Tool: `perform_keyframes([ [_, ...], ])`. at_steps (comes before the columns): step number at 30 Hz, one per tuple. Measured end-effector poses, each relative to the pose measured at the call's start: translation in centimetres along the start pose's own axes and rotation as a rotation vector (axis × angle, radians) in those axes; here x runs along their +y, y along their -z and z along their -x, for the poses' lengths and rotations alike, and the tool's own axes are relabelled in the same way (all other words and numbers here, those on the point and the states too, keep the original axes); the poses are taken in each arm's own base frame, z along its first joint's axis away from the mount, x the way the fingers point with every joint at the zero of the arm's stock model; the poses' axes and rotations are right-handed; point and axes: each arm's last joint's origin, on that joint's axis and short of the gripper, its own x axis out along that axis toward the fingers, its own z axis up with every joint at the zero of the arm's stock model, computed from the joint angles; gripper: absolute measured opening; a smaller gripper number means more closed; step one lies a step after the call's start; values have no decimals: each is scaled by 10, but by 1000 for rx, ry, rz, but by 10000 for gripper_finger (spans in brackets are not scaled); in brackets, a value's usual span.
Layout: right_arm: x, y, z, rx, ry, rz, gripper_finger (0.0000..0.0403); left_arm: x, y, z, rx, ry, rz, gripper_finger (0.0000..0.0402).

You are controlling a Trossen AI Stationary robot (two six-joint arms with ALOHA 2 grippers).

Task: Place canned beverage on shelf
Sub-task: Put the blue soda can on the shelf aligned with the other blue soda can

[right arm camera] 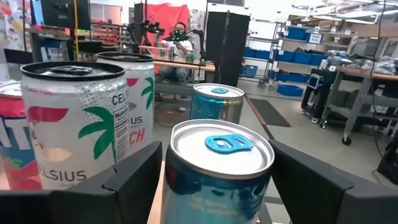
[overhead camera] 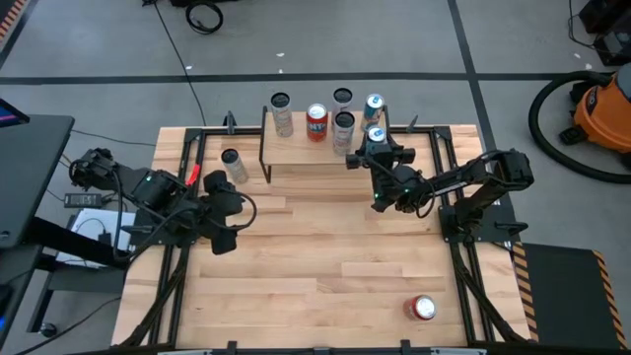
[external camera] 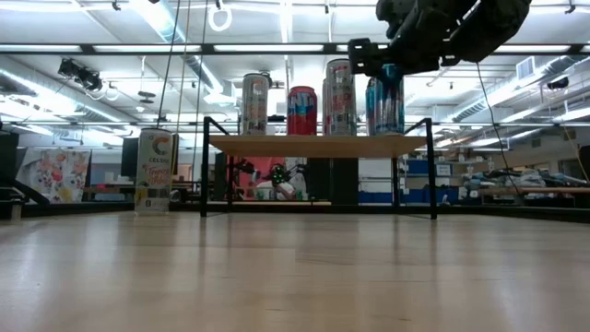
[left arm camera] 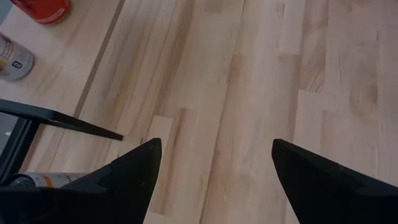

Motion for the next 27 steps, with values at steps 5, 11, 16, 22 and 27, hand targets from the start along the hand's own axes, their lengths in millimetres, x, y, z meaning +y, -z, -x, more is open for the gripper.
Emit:
perform_keyframes([
  [5,-3,-2,-5,9,36,-13,297,0,0,0,0,0,1,316],
  [11,-3,-5,-6,-17,2,-50,297,0,0,0,0,0,5,316],
  [16,-4,-6,-6,-20,0,-60,297,0,0,0,0,0,3,316],
  [22,-4,-22,-6,-20,13,-22,297,0,0,0,0,0,3,316],
  [27,-1,-40,-3,-14,14,11,297,0,0,0,0,0,3,316],
])
